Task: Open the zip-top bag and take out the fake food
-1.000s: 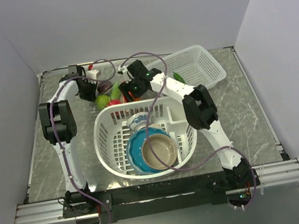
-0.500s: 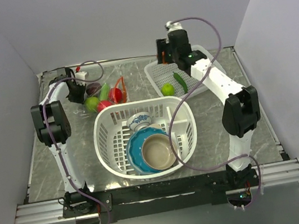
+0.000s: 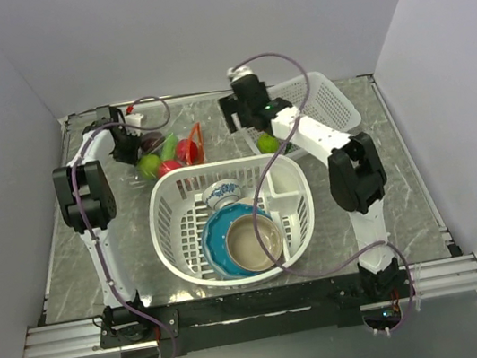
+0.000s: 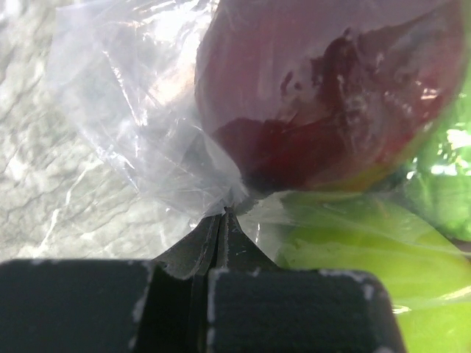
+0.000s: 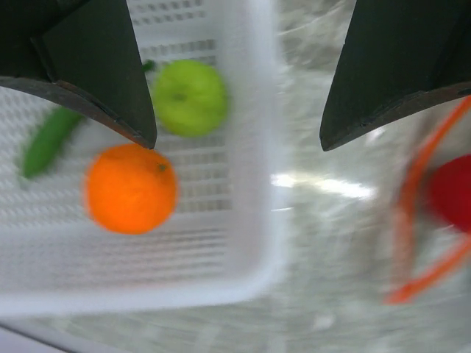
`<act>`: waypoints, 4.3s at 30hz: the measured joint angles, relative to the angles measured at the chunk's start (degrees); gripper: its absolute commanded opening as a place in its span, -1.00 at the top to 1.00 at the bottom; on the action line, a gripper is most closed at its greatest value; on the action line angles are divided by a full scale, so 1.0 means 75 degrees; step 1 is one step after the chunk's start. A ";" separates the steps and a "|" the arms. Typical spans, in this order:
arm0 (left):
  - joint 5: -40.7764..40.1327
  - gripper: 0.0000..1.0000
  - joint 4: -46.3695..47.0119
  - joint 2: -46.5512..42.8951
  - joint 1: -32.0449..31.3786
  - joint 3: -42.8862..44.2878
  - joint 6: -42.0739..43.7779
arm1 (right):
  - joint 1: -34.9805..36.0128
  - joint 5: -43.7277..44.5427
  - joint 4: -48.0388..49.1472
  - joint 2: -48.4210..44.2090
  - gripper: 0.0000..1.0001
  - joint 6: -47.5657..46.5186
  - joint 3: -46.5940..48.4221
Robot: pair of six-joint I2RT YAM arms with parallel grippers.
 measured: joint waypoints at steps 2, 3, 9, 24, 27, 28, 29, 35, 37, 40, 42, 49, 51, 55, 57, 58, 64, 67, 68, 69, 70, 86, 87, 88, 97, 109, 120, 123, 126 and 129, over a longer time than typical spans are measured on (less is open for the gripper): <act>-0.0015 0.98 -0.0099 0.0052 -0.0111 0.0152 -0.0003 | 0.0367 -0.0452 0.0169 0.0000 -0.69 -0.0393 0.0000; -0.0012 0.99 -0.0122 0.0087 -0.0154 0.0224 -0.0003 | 0.0548 -0.0714 0.0213 0.0000 -0.65 -0.0565 0.0000; -0.0012 0.98 -0.0157 0.0303 -0.0463 0.0501 0.0000 | 0.0973 -0.2002 0.0160 0.0790 -0.55 -0.1093 0.0959; -0.0020 0.98 -0.0154 0.0385 -0.0659 0.0571 0.0026 | 0.0664 -0.3013 -0.0239 0.2416 -0.61 -0.1128 0.1376; -0.0029 0.99 -0.0146 0.0393 -0.0659 0.0574 0.0029 | 0.0574 -0.3150 0.0064 0.1877 -0.62 -0.1128 0.0399; -0.0044 0.98 -0.0137 0.0396 -0.0659 0.0574 0.0044 | 0.0551 -0.3212 0.0143 0.1673 -0.62 -0.1134 0.0087; -0.0064 0.98 -0.0128 0.0396 -0.0659 0.0574 0.0055 | 0.0530 -0.3220 0.0297 0.1475 -0.62 -0.1137 -0.0248; -0.0262 0.98 -0.0035 0.0417 -0.0679 0.0574 0.0157 | 0.0455 -0.2961 0.0810 0.0714 -0.55 -0.1174 -0.1052; -0.0367 0.98 0.0026 0.0434 -0.0699 0.0574 0.0245 | 0.0434 -0.2853 0.0895 0.0729 -0.53 -0.1166 -0.0950; -0.0641 0.98 0.0189 0.0455 -0.0764 0.0562 0.0434 | 0.0411 -0.2696 0.0909 0.0871 -0.50 -0.1137 -0.0656; -0.0810 0.98 0.0341 0.0455 -0.0833 0.0478 0.0560 | 0.0405 -0.2570 0.0889 0.1093 -0.50 -0.1134 -0.0283; -0.1250 0.98 0.0644 0.0475 -0.1017 0.0425 0.0842 | 0.0423 -0.2308 0.0755 0.1848 -0.49 -0.1166 0.0548; -0.1297 0.98 0.0662 0.0519 -0.1058 0.0490 0.0866 | 0.0466 -0.2270 0.0667 0.1923 -0.50 -0.1177 0.0554; -0.1431 0.98 0.0737 0.0554 -0.1139 0.0510 0.0918 | 0.0536 -0.2302 0.0597 0.2028 -0.64 -0.1192 0.0629; -0.1492 0.98 0.0737 0.0560 -0.1166 0.0527 0.0941 | 0.0627 -0.2413 0.0583 0.2028 -0.71 -0.1198 0.0670; -0.1501 0.98 0.0717 0.0571 -0.1172 0.0554 0.0953 | 0.0682 -0.2471 0.0568 0.2028 -0.73 -0.1195 0.0723; -0.1285 0.98 0.0382 0.0662 -0.1192 0.0828 0.0944 | 0.1029 -0.2926 0.0527 0.2116 -0.89 -0.1163 0.1370; -0.1134 0.98 0.0318 0.0659 -0.1233 0.0836 0.0941 | 0.1131 -0.3217 0.0574 0.2165 -0.98 -0.1081 0.1556; -0.1096 0.98 0.0303 0.0656 -0.1250 0.0836 0.0938 | 0.1137 -0.3290 0.0577 0.2183 -0.99 -0.1052 0.1588; -0.1061 0.99 0.0297 0.0653 -0.1268 0.0836 0.0930 | 0.1137 -0.3378 0.0580 0.2209 -1.00 -0.1017 0.1620; -0.1023 0.98 0.0289 0.0653 -0.1279 0.0836 0.0918 | 0.1134 -0.3456 0.0574 0.2247 -1.00 -0.0988 0.1676; -0.0749 0.98 0.0402 0.0600 -0.1189 0.0717 0.0831 | 0.1049 -0.3914 0.0446 0.1964 -0.93 -0.1093 0.0723; -0.0740 0.99 0.0402 0.0600 -0.1189 0.0720 0.0822 | 0.1052 -0.4010 0.0376 0.1961 -0.93 -0.1137 0.0734; -0.0731 0.98 0.0399 0.0603 -0.1189 0.0726 0.0810 | 0.1058 -0.4109 0.0271 0.1964 -0.93 -0.1201 0.0790; -0.0717 0.98 0.0286 0.0746 -0.1172 0.0985 0.0691 | 0.1300 -0.4788 -0.0615 0.2416 -1.00 -0.1722 0.1749; -0.0618 0.98 0.0169 0.0769 -0.1186 0.1119 0.0664 | 0.1585 -0.4331 0.0064 0.2157 -1.00 -0.1419 0.1087; 0.0157 0.98 -0.1384 0.0079 -0.1364 0.2095 0.0248 | 0.0851 -0.3083 0.2465 -0.0137 -1.00 -0.0609 -0.1941; 0.0227 0.99 -0.1489 -0.0271 -0.1373 0.2020 0.0254 | 0.0685 -0.2929 0.2649 -0.0149 -1.00 -0.0487 -0.1976; 0.0248 0.98 -0.1594 -0.0452 -0.1373 0.2014 0.0256 | 0.0670 -0.2911 0.2664 -0.0117 -1.00 -0.0408 -0.1976; 0.0184 0.98 -0.1673 -0.0519 -0.1361 0.2014 0.0286 | 0.0662 -0.2926 0.2661 -0.0070 -1.00 -0.0388 -0.1976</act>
